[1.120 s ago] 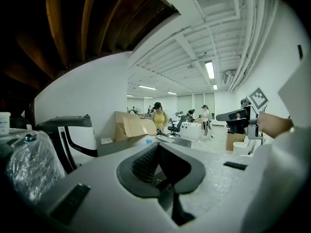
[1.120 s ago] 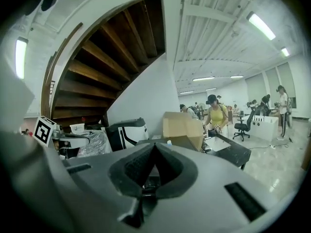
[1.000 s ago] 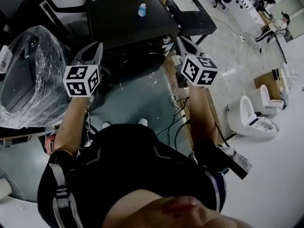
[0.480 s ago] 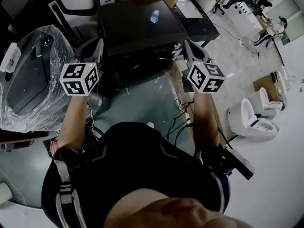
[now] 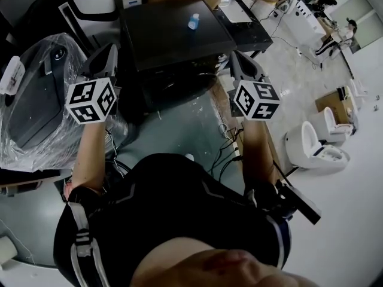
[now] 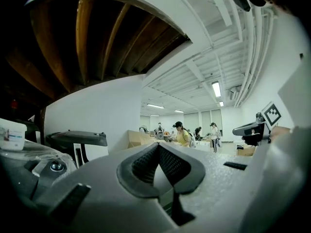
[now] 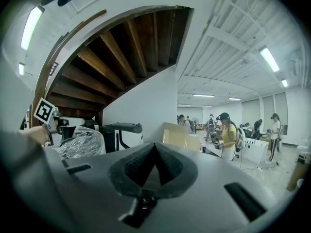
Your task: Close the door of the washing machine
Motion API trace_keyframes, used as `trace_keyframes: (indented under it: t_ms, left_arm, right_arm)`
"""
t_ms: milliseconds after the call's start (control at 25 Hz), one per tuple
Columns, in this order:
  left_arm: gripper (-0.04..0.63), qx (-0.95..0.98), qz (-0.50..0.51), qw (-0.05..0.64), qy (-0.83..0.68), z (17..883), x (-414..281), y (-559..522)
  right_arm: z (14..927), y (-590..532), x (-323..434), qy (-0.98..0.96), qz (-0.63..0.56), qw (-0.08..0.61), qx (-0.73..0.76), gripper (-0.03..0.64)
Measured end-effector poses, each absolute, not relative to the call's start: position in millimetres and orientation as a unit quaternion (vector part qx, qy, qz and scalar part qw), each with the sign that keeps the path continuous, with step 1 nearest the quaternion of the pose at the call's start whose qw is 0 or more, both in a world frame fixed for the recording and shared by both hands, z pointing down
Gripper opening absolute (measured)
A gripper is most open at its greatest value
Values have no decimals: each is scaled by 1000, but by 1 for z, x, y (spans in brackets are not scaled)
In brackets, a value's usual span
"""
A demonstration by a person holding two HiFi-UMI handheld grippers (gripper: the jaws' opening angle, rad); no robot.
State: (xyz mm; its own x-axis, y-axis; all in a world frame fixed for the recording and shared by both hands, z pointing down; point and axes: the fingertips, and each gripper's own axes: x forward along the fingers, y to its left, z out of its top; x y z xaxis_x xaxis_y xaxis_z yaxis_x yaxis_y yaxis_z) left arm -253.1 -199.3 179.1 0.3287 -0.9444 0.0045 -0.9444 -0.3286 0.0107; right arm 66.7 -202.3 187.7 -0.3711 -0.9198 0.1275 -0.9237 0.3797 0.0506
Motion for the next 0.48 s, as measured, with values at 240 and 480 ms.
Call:
trace_keyframes:
  t_ms: [240,480]
  left_arm:
    - [5,815,6,-1,-580,183,-252,-199]
    - [5,817,16,-5,-577,187,-253,-198]
  right_arm:
    - [183,-197,71,-824,8,65,563,3]
    - [176,-193,77,-814,-5,73,576,3]
